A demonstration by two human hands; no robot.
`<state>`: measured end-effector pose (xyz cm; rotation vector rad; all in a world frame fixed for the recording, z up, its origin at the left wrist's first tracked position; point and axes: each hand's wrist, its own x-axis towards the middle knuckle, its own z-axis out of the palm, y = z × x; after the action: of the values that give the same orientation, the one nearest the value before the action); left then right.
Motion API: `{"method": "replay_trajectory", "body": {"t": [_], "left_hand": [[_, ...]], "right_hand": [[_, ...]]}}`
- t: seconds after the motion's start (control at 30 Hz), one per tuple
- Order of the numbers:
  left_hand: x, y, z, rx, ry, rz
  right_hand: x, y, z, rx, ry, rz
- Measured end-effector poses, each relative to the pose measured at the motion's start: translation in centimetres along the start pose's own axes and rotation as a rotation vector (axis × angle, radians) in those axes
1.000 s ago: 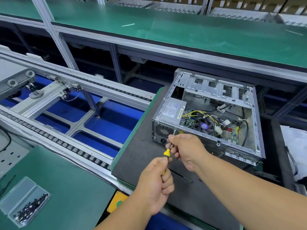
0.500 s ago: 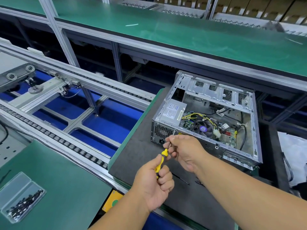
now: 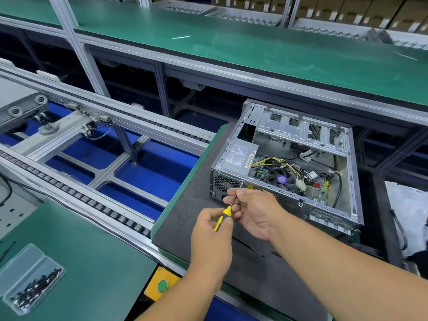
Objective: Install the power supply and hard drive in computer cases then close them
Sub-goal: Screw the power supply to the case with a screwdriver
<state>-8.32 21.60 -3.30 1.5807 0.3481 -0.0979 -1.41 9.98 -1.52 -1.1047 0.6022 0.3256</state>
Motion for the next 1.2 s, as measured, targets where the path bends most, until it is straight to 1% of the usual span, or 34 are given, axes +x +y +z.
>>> {"method": "replay_trajectory", "body": {"t": [0.03,0.1,0.13,0.17,0.2,0.23,0.27,0.3,0.4,0.47,0.5,0.57,0.63,0.7,0.87,1.03,1.1,1.13,1.17,1.2], "left_hand": [[0.0,0.2,0.0,-0.199,-0.058,-0.142],[0.0,0.8,-0.3,-0.672,-0.218,-0.486],[0.1,1.0,-0.5,-0.861,-0.273,-0.616],[0.2,1.0,-0.7,-0.98,-0.298,-0.69],[0.3,1.0,-0.7,-1.024,-0.305,-0.717],[0.3,1.0,-0.7,-1.015,-0.303,-0.71],[0.2,1.2,-0.5,-0.953,-0.29,-0.672],[0.3,1.2,-0.4,-0.84,-0.26,-0.596],[0.5,0.3,0.1,-0.298,-0.101,-0.244],[0.3,0.0,0.1,0.013,-0.042,-0.004],[0.2,0.0,0.1,0.093,-0.025,0.087],[0.1,0.0,0.1,0.147,-0.008,0.164],[0.2,-0.1,0.2,0.13,-0.007,0.148],[0.3,-0.1,0.4,0.06,-0.037,0.076],[0.6,0.4,0.3,-0.205,-0.127,-0.198],[0.5,1.6,0.0,-0.536,-0.253,-0.459],[0.6,1.6,-0.1,-0.59,-0.262,-0.501],[0.6,1.6,-0.1,-0.599,-0.26,-0.51],[0.6,1.6,-0.2,-0.609,-0.259,-0.516],[0.6,1.6,-0.2,-0.624,-0.26,-0.525]], "right_hand": [[0.0,0.0,0.0,0.009,-0.002,0.002],[0.0,0.1,-0.2,0.024,-0.006,0.004],[0.0,0.1,-0.2,0.025,-0.01,0.004],[0.0,0.1,-0.2,0.024,-0.013,0.004],[0.0,0.1,-0.2,0.022,-0.017,0.003],[0.0,0.1,-0.3,0.018,-0.019,0.0],[0.0,0.1,-0.3,0.007,-0.022,-0.004],[0.0,0.1,-0.4,-0.011,-0.025,-0.01],[0.1,-0.1,-0.6,-0.063,-0.04,-0.028],[0.1,-0.3,-0.7,-0.078,-0.055,-0.03],[0.1,-0.4,-0.7,-0.082,-0.06,-0.026],[0.1,-0.6,-0.6,-0.077,-0.062,-0.014],[0.2,-0.7,-0.6,-0.054,-0.051,-0.001],[0.2,-0.7,-0.4,-0.038,-0.037,-0.001],[0.2,-0.5,-0.2,-0.011,-0.019,0.001],[-0.2,-0.6,-0.1,-0.03,-0.002,-0.016],[-0.5,-0.8,-0.2,-0.156,0.028,-0.042],[-0.8,-1.1,-0.4,-0.319,0.061,-0.086],[-1.2,-1.6,-0.7,-0.554,0.113,-0.175],[-1.4,-2.3,-1.2,-0.819,0.185,-0.323]]}}
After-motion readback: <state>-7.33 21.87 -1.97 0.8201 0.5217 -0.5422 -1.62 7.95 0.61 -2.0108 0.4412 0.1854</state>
